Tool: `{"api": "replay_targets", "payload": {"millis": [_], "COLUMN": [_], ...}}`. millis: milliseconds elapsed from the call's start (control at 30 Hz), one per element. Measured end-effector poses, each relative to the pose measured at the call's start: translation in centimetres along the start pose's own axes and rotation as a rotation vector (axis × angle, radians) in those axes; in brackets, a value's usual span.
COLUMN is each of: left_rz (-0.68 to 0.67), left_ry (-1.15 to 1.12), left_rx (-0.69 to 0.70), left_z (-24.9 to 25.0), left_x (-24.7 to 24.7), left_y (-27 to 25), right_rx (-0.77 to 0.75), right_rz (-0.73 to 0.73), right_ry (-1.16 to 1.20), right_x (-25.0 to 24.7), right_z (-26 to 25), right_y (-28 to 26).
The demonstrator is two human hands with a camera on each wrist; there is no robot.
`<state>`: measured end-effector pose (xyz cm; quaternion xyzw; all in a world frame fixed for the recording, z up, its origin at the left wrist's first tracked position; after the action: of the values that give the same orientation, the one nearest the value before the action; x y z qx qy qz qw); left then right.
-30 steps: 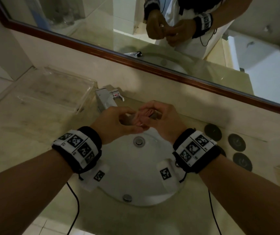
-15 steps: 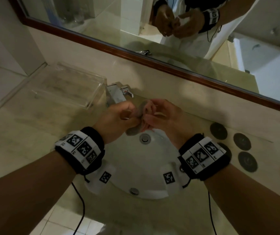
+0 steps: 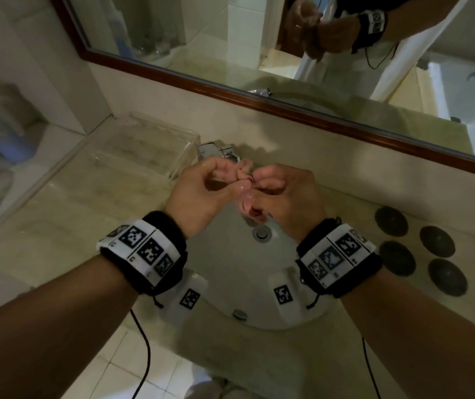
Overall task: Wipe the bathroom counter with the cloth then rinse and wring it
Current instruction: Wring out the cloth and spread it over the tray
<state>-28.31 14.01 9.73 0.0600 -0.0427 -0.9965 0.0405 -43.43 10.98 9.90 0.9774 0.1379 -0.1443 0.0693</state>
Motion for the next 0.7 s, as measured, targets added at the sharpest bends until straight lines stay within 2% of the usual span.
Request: {"api": "replay_targets", "payload": {"millis": [133,267,467,600,700], "left_rz": [0.023,0.044,0.150,0.153,0.134], "left_ry": [-0.133,-0.129,-0.107,-0.100,-0.127], "left_rx": [-0.014,-0.020,-0.090,-0.060,-0.086], "left_z": [1.4,3.2,4.6,4.9,3.9], "left_x": [-1.1,-3.3,-6.5,-7.6,-9.2], "left_y": [-1.0,-1.8,-0.5,0.9,2.4], "right_rx": [-0.042,-0.018,0.067,0.081,0.024], "right_rz": [-0.071,-0.152,-0.034,-0.040,-0.088], "right_ry": [0.050,0.133,0.047,0.057,0.054], "right_x": [0.8,1.8,1.1,2.0,3.6], "right_z": [-1.7,-3.6,-4.0,-4.5,-5.5], "right_y": [-0.6,-0.3,2.7,4.6,6.0]}}
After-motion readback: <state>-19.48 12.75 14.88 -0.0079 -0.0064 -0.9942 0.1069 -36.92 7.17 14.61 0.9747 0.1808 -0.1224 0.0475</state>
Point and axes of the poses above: each hand's wrist, its own y-axis towards the middle knuckle, its own x-axis out of the palm, z = x × y, the point moved 7 cm from there along y, towards the middle knuckle, and after that the axes turned 5 degrees about -y, right-handed, at the moved point
